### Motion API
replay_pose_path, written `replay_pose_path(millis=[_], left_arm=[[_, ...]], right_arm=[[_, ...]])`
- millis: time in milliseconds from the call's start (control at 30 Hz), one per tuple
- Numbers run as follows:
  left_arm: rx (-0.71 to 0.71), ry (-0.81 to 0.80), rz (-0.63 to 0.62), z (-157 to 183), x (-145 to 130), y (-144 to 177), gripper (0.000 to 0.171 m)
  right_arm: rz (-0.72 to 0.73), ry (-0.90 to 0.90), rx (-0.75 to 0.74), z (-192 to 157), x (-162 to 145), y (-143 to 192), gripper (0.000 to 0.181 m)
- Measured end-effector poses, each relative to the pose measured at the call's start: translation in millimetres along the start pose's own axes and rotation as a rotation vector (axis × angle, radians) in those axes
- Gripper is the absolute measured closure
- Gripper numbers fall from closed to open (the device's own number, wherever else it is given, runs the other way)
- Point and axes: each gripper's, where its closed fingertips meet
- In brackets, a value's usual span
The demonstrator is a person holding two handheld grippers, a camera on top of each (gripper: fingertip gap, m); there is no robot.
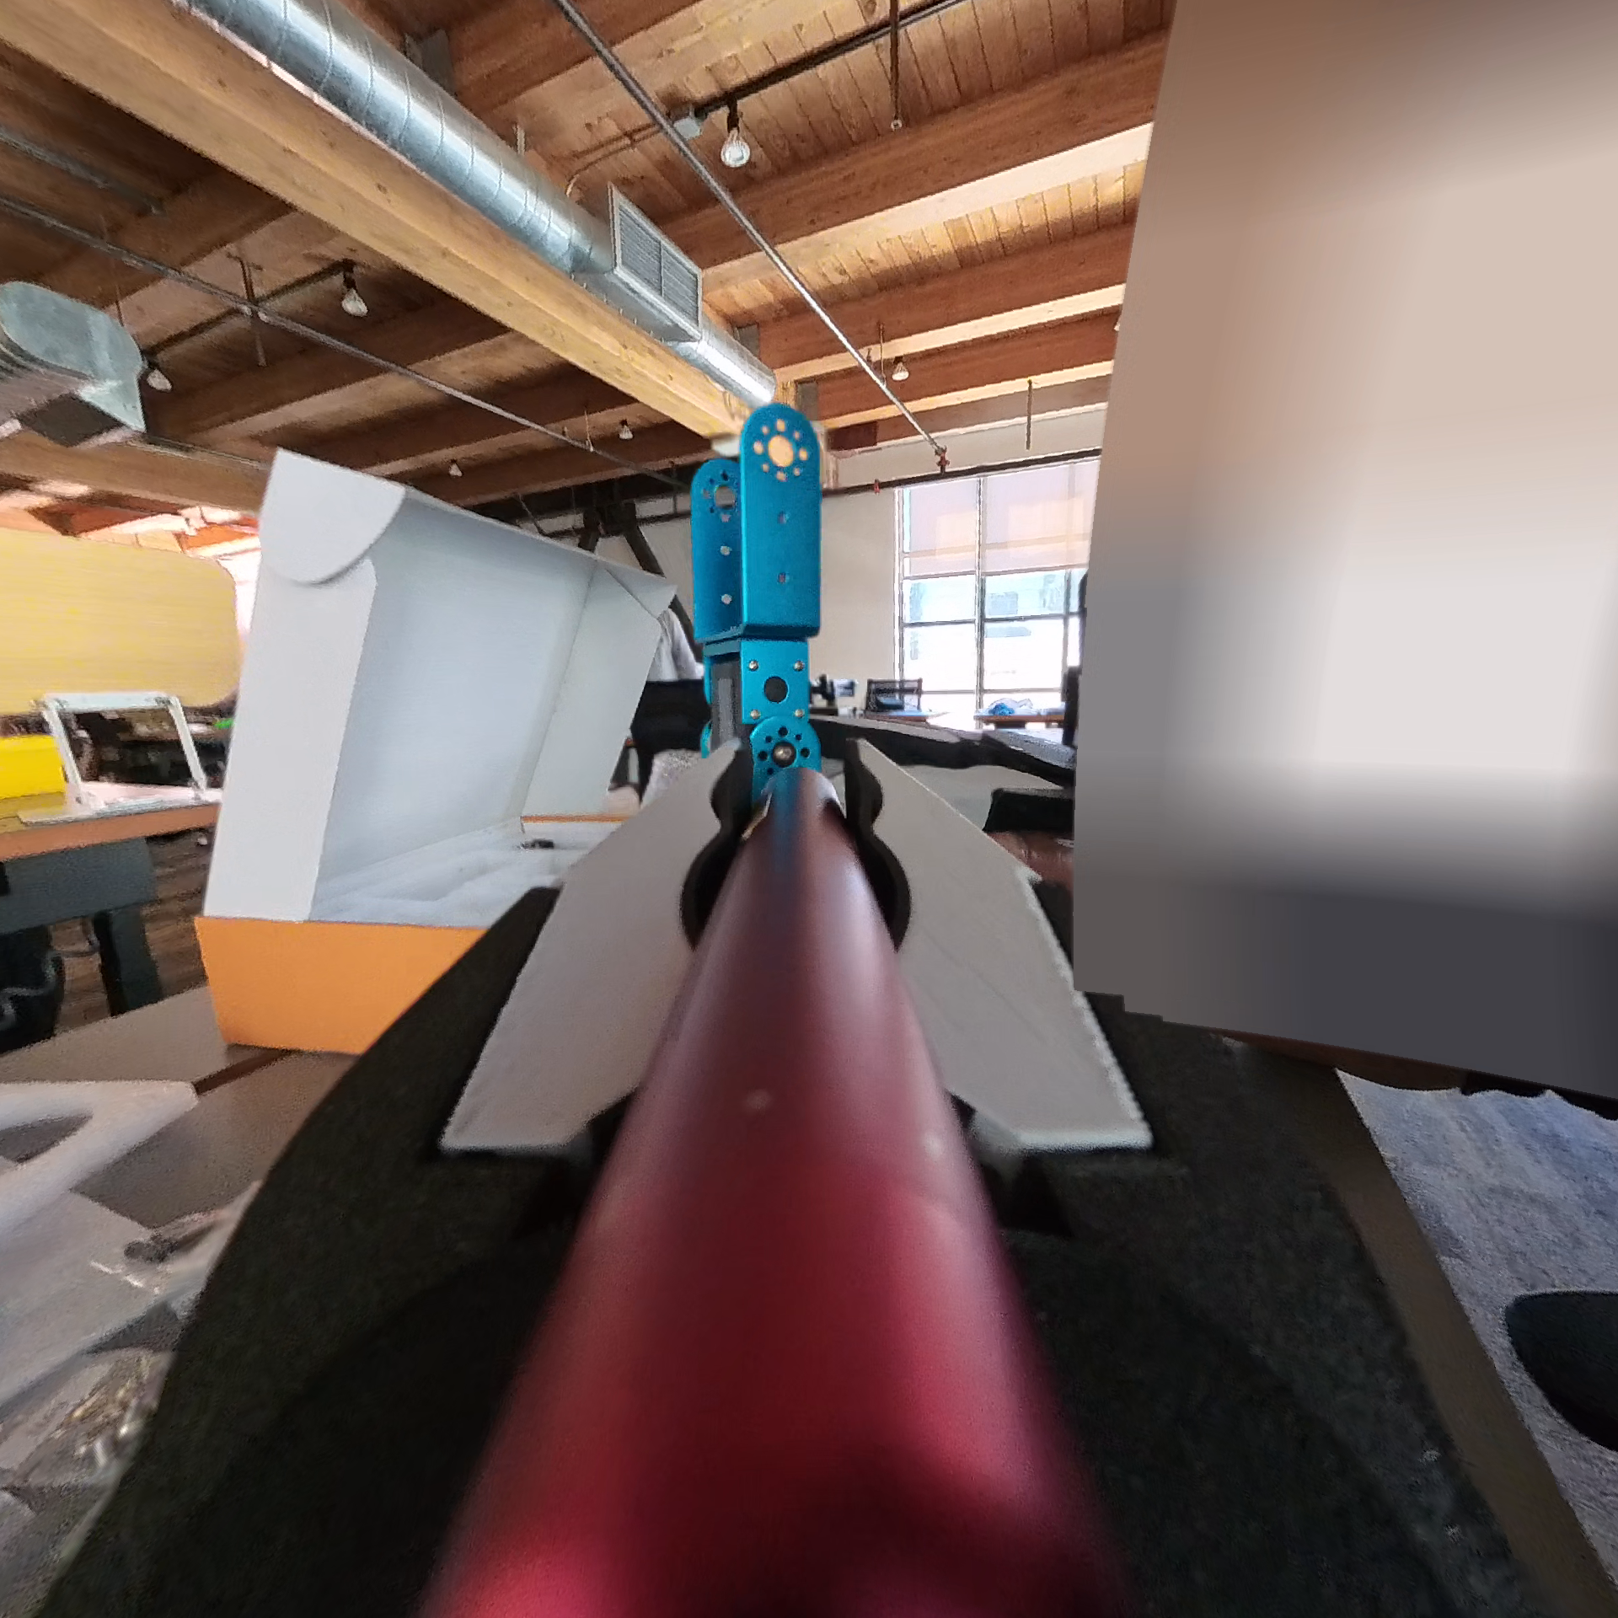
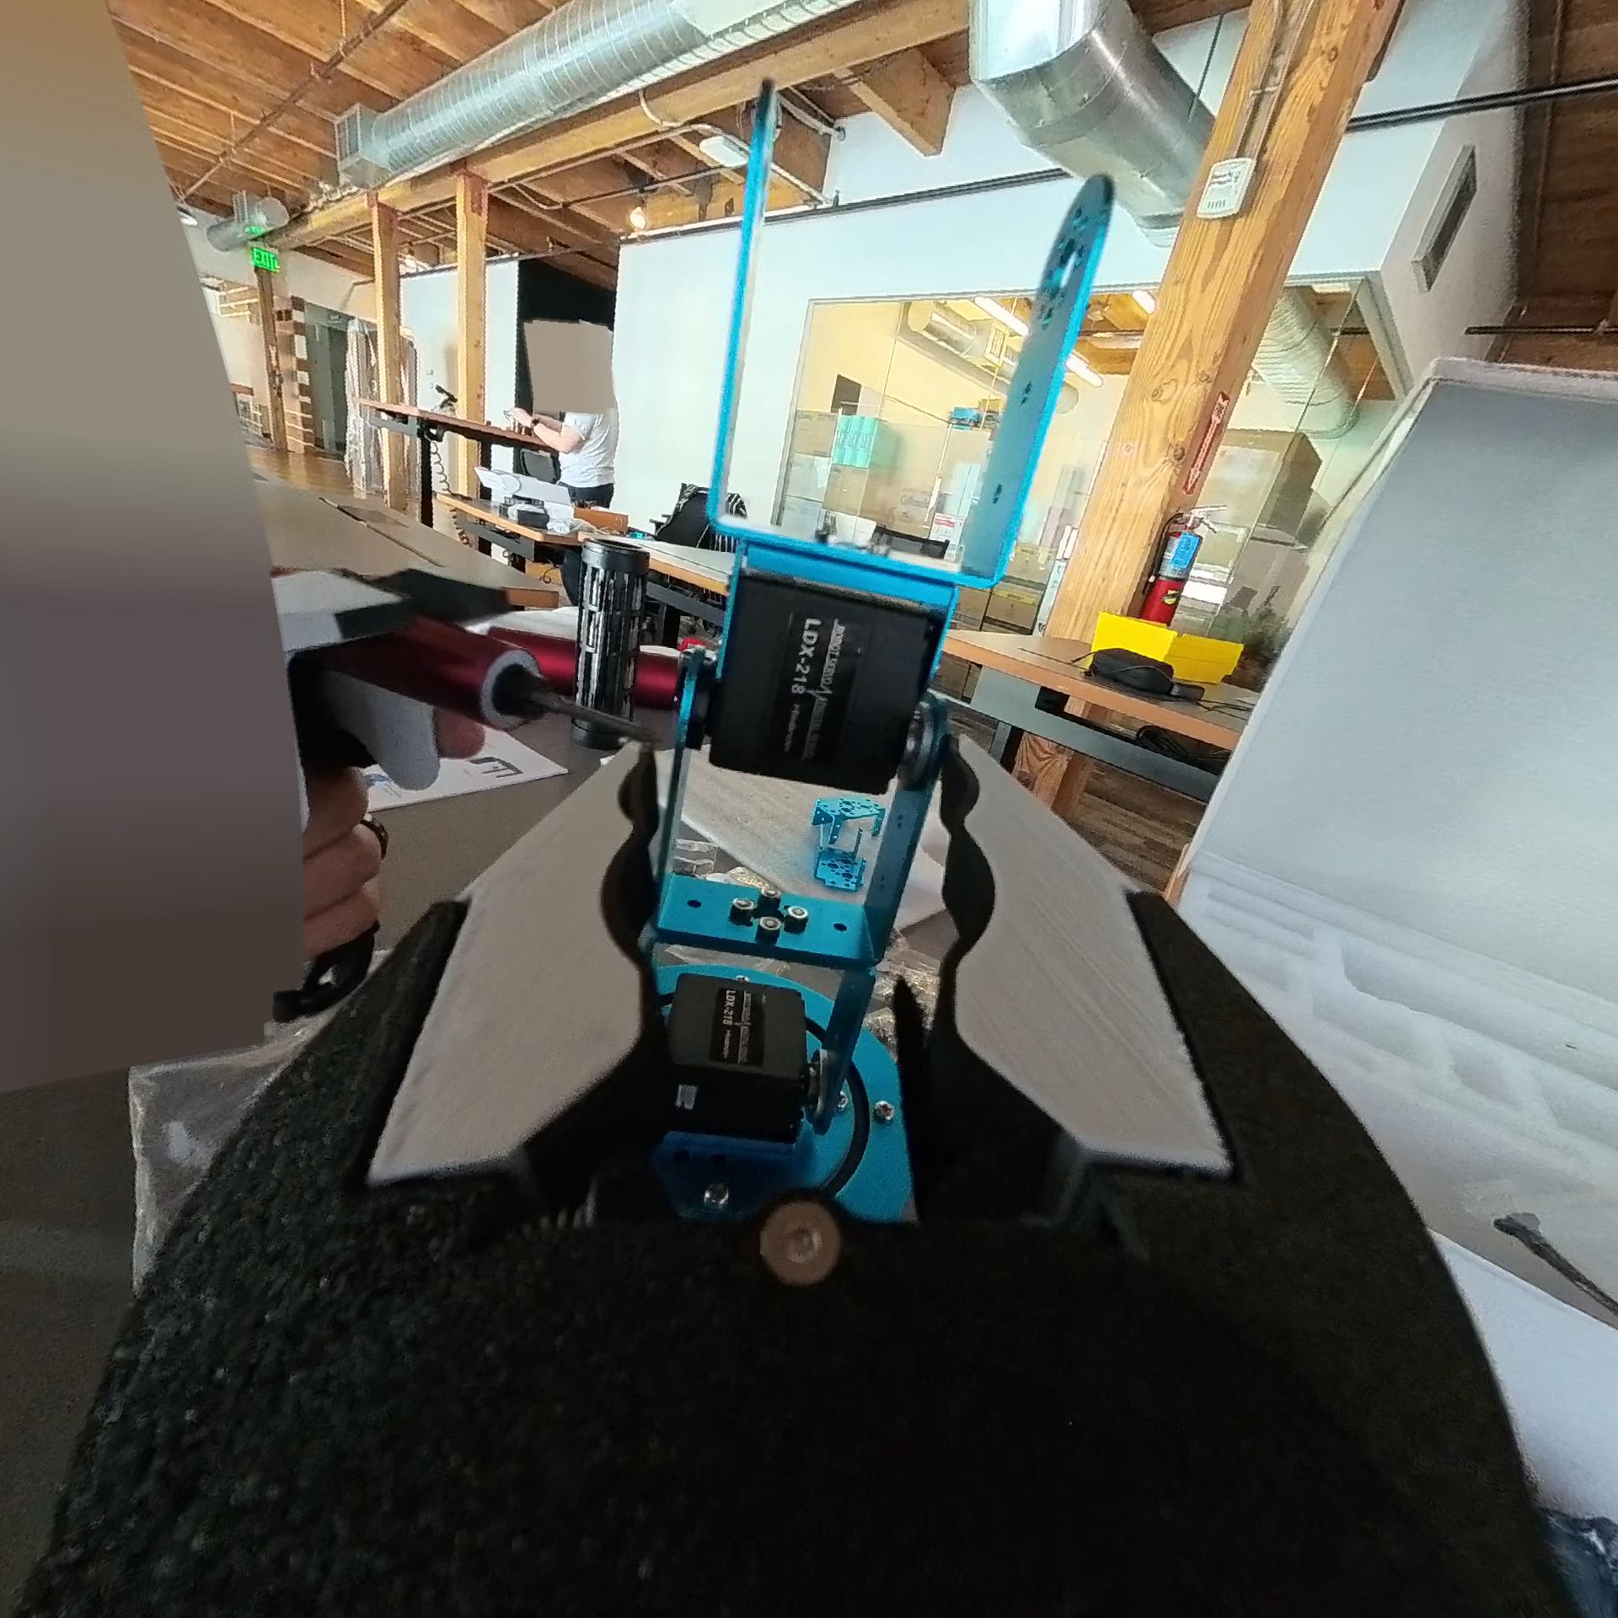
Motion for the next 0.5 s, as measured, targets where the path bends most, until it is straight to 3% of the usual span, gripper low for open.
replay_pose_path(millis=[200,333,433,500], left_arm=[[0.018,0.096,0.017,-12,5,9,0.152],[-0.002,-0.035,-0.002,2,10,15,0.152],[-0.051,-0.238,-0.055,26,6,17,0.152],[-0.098,-0.302,-0.063,42,4,17,0.152]], right_arm=[[-0.027,0.056,0.023,-1,2,11,0.116],[-0.004,0.103,0.004,-4,22,32,0.125],[-0.042,-0.058,0.080,-31,26,50,0.141],[-0.128,-0.314,0.265,-71,13,56,0.143]])
Point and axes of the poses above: each gripper's, where its closed fingertips meet, y back along the fingers, x out of its top, z = x × y across the jaws, and after that the axes turned 7 degrees about -x, right-handed
